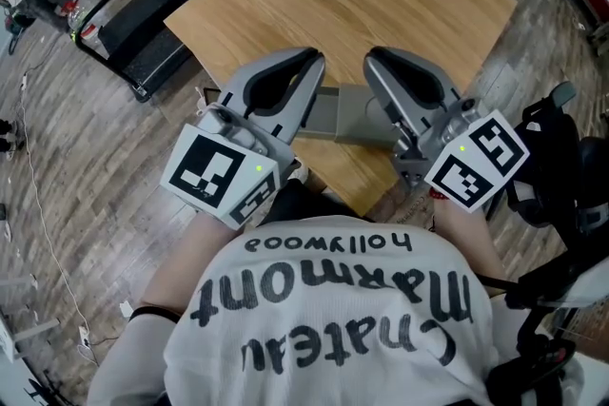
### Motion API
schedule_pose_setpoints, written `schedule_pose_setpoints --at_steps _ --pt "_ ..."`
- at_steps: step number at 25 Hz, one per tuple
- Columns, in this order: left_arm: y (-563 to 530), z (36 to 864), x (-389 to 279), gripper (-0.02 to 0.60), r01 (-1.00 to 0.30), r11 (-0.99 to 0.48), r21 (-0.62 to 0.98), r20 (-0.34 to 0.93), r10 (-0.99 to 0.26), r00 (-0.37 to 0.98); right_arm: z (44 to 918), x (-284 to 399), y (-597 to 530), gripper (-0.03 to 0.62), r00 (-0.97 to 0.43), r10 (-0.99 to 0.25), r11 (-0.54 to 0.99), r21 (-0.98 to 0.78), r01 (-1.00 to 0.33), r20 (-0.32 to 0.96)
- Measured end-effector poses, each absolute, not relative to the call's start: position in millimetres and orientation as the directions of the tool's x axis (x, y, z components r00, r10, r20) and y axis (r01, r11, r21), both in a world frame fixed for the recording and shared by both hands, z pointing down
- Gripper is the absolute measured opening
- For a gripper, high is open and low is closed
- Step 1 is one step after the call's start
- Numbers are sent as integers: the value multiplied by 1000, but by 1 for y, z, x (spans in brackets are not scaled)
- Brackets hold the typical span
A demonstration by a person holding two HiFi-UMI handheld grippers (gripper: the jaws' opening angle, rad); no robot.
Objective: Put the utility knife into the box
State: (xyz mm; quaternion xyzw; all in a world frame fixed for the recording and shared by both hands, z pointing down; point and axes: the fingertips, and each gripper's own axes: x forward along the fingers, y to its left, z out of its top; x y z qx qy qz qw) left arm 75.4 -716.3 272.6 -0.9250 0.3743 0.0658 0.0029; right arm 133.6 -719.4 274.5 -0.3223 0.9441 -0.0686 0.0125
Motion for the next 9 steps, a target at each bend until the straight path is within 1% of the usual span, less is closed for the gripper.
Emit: schedule_pose_setpoints --at_steps 9 --pt "-720 275 70 23 -701 -712 54 -117 -701 703 277 132 -722 43 -783 -622 774 -135 -619 24"
